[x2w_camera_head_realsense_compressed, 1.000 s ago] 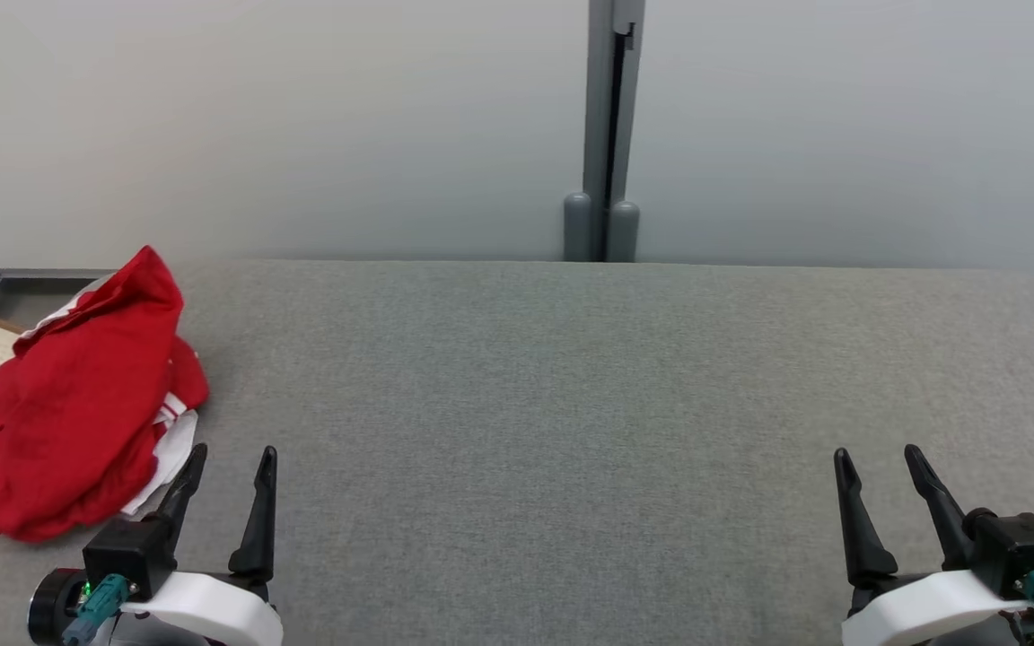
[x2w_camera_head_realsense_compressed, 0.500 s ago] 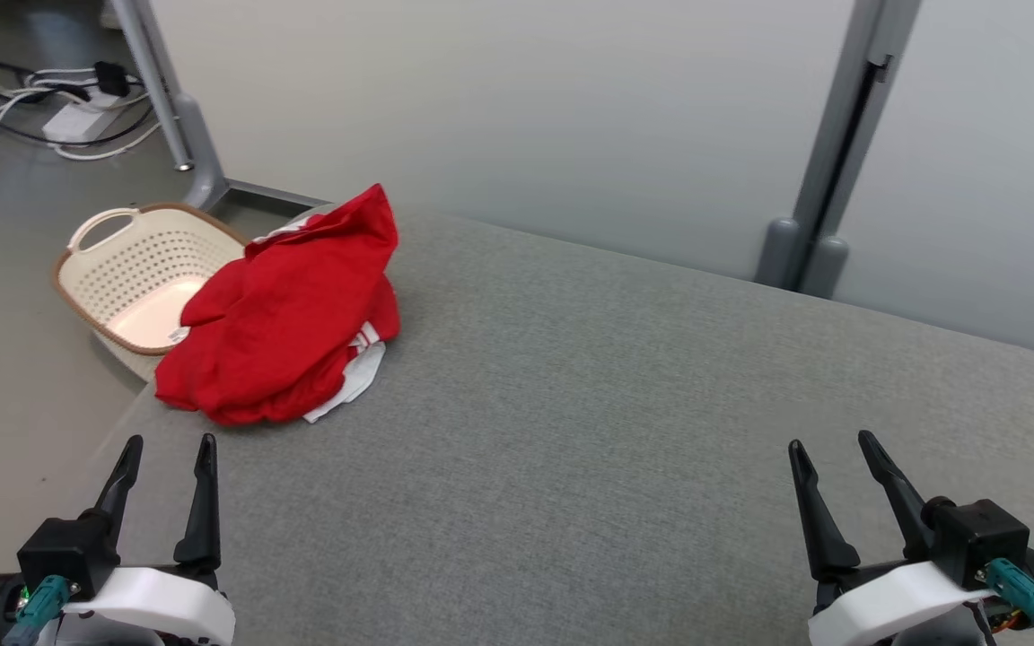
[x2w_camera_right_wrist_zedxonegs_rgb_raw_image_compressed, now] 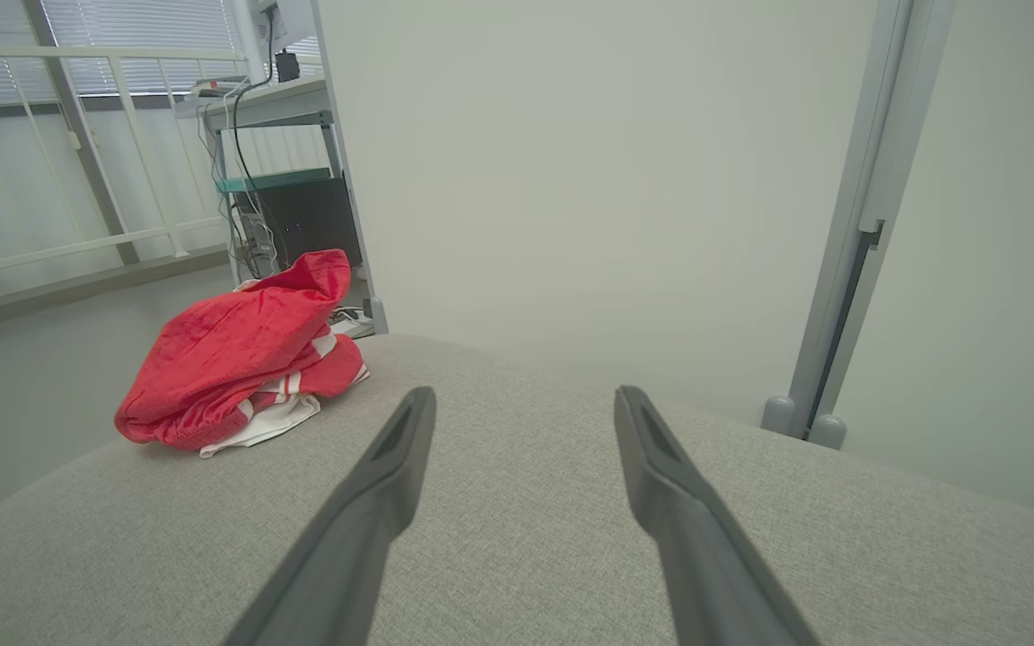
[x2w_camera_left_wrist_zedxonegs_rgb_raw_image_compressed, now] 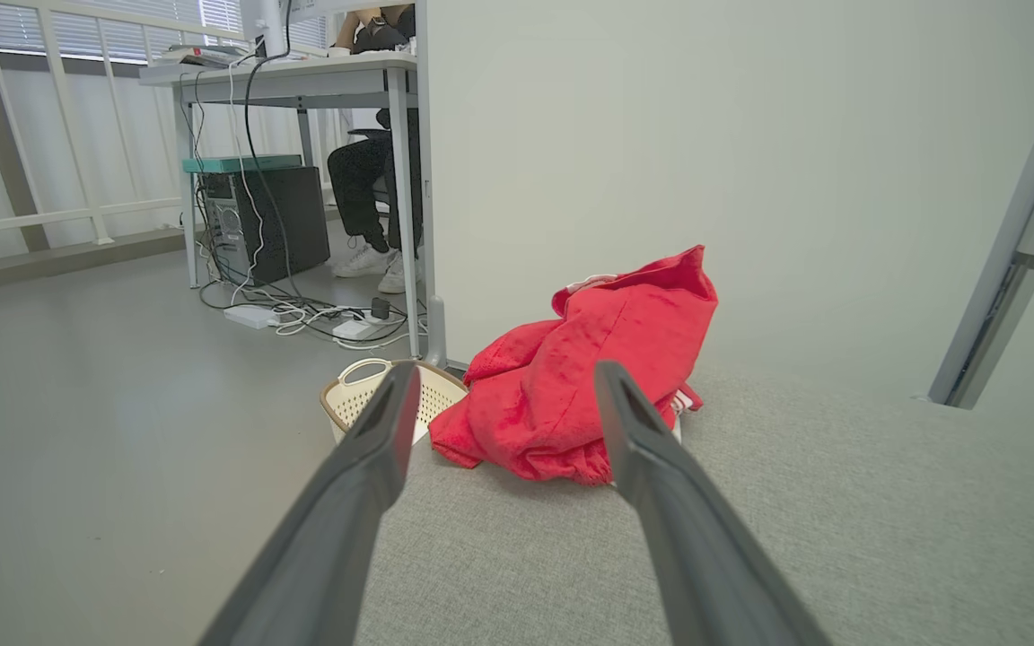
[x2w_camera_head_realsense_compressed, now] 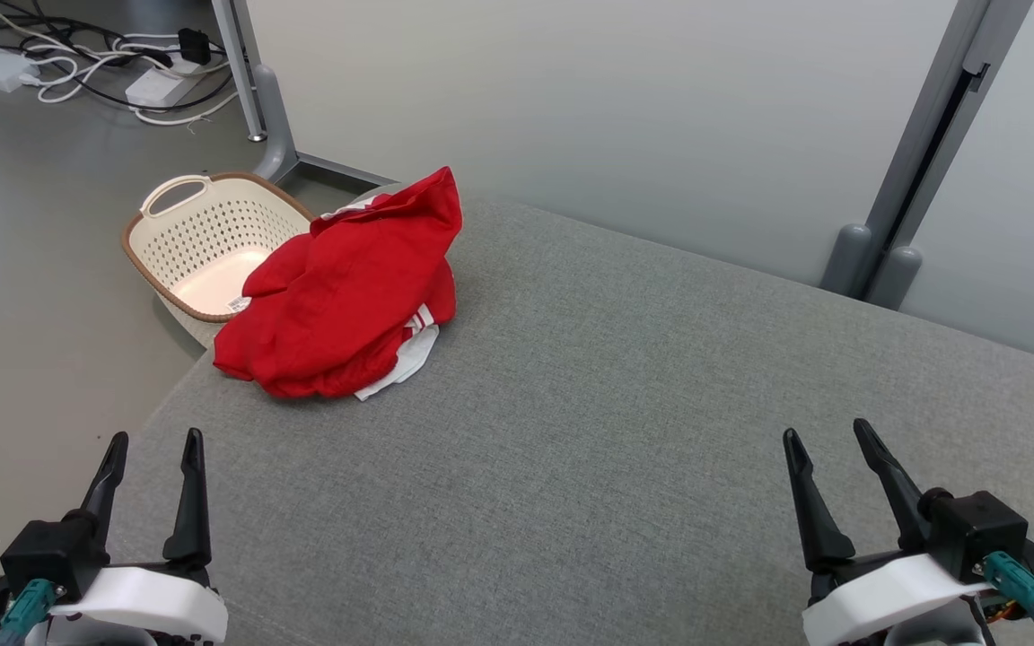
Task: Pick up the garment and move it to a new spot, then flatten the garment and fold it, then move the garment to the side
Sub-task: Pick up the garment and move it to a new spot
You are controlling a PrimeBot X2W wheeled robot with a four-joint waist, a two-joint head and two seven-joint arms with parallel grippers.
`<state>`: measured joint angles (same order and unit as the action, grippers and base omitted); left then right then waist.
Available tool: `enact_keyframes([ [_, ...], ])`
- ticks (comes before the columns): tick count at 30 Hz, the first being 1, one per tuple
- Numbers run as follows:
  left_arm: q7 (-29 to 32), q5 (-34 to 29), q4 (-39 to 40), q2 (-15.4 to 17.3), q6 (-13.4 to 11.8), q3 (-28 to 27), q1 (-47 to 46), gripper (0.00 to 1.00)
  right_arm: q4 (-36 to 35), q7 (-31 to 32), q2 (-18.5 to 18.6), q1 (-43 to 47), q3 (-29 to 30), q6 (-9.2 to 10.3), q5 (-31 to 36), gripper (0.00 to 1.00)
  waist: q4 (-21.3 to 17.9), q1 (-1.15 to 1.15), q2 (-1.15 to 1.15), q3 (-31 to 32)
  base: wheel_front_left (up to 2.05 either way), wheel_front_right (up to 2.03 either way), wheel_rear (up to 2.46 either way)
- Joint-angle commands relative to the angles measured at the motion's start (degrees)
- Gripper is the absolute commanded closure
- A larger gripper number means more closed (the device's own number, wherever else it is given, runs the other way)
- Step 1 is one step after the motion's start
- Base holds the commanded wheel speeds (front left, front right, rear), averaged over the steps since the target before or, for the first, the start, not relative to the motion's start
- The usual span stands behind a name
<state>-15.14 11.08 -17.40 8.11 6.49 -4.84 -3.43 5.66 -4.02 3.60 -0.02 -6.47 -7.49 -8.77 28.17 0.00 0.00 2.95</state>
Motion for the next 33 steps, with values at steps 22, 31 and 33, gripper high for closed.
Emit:
enact_keyframes([
  [22, 1.2, 4.0, -26.6, 1.0, 1.0, 3.2, -27.7, 0.0, -10.1, 7.2, 4.1, -7.3, 0.2, 0.0, 3.2, 0.0, -7.1, 0.0, 0.0, -20.5, 0.0, 0.0, 0.0],
  [31, 3.2, 9.0, -45.0, 5.6, 1.0, 4.9, -39.5, 0.0, -11.2, 7.0, 4.3, -10.3, -0.2, 0.0, 3.7, 0.0, -10.1, 0.0, 0.0, -26.5, 0.0, 0.0, 0.0],
  [33, 3.8, 10.3, -47.1, 6.1, 1.0, 5.3, -40.9, 0.0, -10.9, 6.9, 4.2, -10.6, 0.0, 0.0, 3.7, 0.0, -10.2, 0.0, 0.0, -26.8, 0.0, 0.0, 0.0],
])
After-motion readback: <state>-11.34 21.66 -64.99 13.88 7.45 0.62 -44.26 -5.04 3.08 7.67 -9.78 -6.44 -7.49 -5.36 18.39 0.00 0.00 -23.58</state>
